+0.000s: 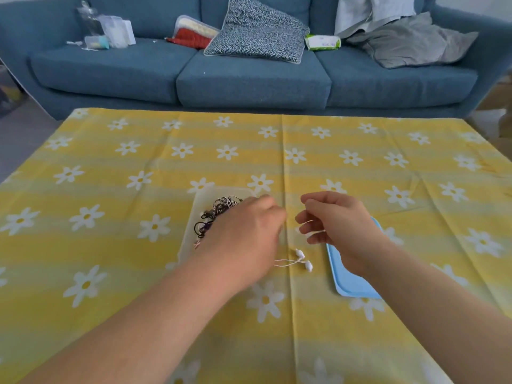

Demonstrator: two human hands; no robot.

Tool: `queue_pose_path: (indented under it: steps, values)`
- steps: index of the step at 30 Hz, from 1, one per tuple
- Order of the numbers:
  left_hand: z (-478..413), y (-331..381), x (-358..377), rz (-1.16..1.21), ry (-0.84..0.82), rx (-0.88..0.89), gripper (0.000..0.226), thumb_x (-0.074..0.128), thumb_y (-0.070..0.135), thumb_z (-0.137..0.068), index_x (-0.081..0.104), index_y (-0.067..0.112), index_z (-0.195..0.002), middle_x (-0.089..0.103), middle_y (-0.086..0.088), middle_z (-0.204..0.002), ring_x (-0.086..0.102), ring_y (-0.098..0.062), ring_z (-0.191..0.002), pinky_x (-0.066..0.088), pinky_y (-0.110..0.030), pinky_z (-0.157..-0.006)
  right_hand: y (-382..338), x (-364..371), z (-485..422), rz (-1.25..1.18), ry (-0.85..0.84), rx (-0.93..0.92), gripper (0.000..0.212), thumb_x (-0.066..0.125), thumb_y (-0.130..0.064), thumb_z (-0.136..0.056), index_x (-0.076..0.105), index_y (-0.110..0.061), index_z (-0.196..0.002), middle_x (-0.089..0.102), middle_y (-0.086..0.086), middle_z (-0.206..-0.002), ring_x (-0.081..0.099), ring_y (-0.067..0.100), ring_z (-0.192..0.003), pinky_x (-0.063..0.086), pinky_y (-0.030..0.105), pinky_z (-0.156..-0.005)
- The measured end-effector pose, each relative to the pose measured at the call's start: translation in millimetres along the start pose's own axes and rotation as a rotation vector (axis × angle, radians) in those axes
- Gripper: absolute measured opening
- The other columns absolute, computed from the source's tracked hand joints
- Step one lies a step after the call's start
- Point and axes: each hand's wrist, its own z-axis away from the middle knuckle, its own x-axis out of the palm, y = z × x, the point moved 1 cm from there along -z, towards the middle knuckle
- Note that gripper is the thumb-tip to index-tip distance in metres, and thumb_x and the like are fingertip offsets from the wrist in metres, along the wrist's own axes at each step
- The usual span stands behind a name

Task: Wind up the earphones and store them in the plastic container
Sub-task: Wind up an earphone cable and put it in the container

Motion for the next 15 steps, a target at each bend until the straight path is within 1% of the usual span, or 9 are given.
queue_pose_path:
  steps: [2,3,5,7,10,12,14,15]
  values:
    - [2.8,21.7,25.1,-0.041,-0.192,0.071,0.013,0.055,0.012,-0.096,0.065,0.019,-0.102,0.058,0.001,-0.103,0.059,-0.024,-0.102,0.051,-0.042,-0.077,7.9,-12.5,4.7,0.080,-0.048,0.048,0.014,0.061,-0.017,-0.098,0.071,-0.010,-0.105,0.074,0.011,-0.083,0.066,0.021,-0.066,0.053,0.034,-0.060]
    - [3.8,28.3,36.6,-0.092,-0.274,0.072,0.015,0.057,0.013,-0.095,0.064,0.019,-0.106,0.057,0.000,-0.103,0.059,-0.026,-0.104,0.051,-0.042,-0.077,12.5,-18.4,7.3,0.127,-0.073,0.068,0.014,0.062,-0.019,-0.099,0.071,-0.010,-0.104,0.075,0.011,-0.083,0.067,0.020,-0.066,0.053,0.035,-0.061]
    - [2.4,34.6,55.6,-0.147,-0.373,0.027,0.020,0.058,0.015,-0.096,0.060,0.022,-0.115,0.056,-0.002,-0.107,0.058,-0.028,-0.108,0.046,-0.042,-0.074,20.6,-32.1,13.2,0.222,-0.114,0.101,0.013,0.059,-0.019,-0.099,0.069,-0.013,-0.105,0.076,0.010,-0.083,0.067,0.019,-0.066,0.053,0.036,-0.062]
    - [-1.1,35.9,63.8,-0.138,-0.388,-0.013,0.027,0.058,0.012,-0.095,0.054,0.024,-0.118,0.054,-0.002,-0.110,0.055,-0.029,-0.109,0.042,-0.040,-0.074,27.6,-41.2,18.9,0.314,-0.160,0.137,0.016,0.054,-0.018,-0.098,0.067,-0.018,-0.108,0.078,0.010,-0.086,0.067,0.018,-0.068,0.053,0.035,-0.063]
    - [-11.3,39.7,70.0,-0.140,-0.407,-0.038,0.033,0.048,0.002,-0.091,0.053,0.021,-0.118,0.053,-0.004,-0.113,0.051,-0.029,-0.110,0.047,-0.042,-0.084,36.6,-56.9,26.3,0.351,-0.228,0.174,0.020,0.050,-0.017,-0.097,0.066,-0.021,-0.108,0.078,0.012,-0.090,0.067,0.017,-0.068,0.053,0.032,-0.064]
    - [-15.9,39.0,71.1,-0.148,-0.430,-0.073,0.034,0.045,-0.002,-0.087,0.053,0.021,-0.112,0.054,-0.003,-0.111,0.052,-0.028,-0.111,0.047,-0.042,-0.086,40.0,-63.7,29.4,0.360,-0.270,0.160,0.019,0.050,-0.018,-0.098,0.067,-0.020,-0.105,0.078,0.014,-0.094,0.067,0.018,-0.070,0.053,0.033,-0.065]
    - [-17.9,41.8,74.6,-0.175,-0.454,-0.086,0.041,0.046,-0.004,-0.084,0.053,0.022,-0.115,0.055,-0.001,-0.112,0.052,-0.026,-0.113,0.047,-0.040,-0.087,41.3,-72.2,31.9,0.379,-0.276,0.123,0.018,0.053,-0.020,-0.097,0.070,-0.016,-0.101,0.078,0.013,-0.095,0.069,0.016,-0.072,0.055,0.033,-0.065]
    - [-17.5,42.9,75.3,-0.180,-0.455,-0.087,0.044,0.046,-0.003,-0.084,0.053,0.023,-0.118,0.054,0.000,-0.114,0.052,-0.026,-0.114,0.046,-0.038,-0.087,40.3,-76.3,31.7,0.387,-0.254,0.102,0.018,0.055,-0.020,-0.096,0.071,-0.014,-0.098,0.078,0.011,-0.094,0.069,0.014,-0.072,0.057,0.034,-0.065]
